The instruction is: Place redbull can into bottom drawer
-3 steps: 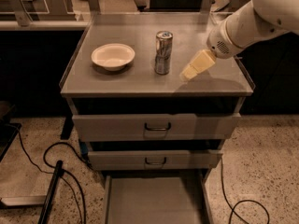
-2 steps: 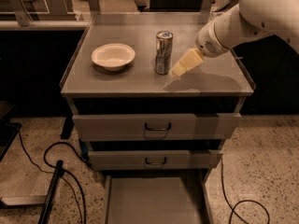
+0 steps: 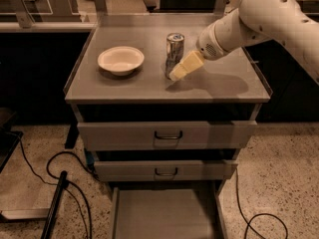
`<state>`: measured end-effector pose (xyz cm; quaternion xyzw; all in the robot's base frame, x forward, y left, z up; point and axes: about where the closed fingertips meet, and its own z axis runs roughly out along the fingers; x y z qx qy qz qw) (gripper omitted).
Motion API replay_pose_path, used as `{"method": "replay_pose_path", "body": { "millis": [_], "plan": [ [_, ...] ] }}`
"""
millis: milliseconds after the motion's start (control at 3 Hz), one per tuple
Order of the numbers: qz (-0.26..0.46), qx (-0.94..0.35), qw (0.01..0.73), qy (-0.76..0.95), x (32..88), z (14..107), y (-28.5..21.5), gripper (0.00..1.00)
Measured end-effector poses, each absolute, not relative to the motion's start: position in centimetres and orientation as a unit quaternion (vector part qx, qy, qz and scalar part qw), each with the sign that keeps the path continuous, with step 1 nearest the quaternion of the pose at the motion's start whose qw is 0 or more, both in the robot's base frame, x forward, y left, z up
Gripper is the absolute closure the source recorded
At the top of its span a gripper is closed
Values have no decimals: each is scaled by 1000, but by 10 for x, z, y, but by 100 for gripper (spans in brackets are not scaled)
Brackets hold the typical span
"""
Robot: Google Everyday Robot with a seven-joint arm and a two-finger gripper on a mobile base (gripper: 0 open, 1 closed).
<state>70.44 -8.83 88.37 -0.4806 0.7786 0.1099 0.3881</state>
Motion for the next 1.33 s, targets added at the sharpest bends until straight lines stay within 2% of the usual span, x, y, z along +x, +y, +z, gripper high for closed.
{"method": "replay_pose_path", "body": {
  "millis": [1333],
  "plan": [
    [158, -499, 369, 768, 732, 869, -47, 0]
  ]
}}
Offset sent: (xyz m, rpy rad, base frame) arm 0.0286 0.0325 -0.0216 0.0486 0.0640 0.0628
